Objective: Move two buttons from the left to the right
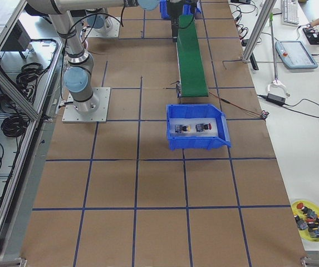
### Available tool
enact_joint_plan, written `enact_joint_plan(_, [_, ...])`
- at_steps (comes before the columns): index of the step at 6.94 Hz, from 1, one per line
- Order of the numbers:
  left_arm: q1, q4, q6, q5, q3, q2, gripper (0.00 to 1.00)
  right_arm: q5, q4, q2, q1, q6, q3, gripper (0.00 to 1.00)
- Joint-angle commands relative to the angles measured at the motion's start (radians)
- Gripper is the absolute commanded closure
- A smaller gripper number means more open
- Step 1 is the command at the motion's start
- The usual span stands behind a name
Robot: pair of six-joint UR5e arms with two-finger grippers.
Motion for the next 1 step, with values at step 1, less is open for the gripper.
enact_joint_plan(1, [0.0, -0.001, 0.0, 0.0, -0.004, 0.002, 0.0, 0.0, -0.007, 0.006, 0.0, 0.0, 0.0, 0.01])
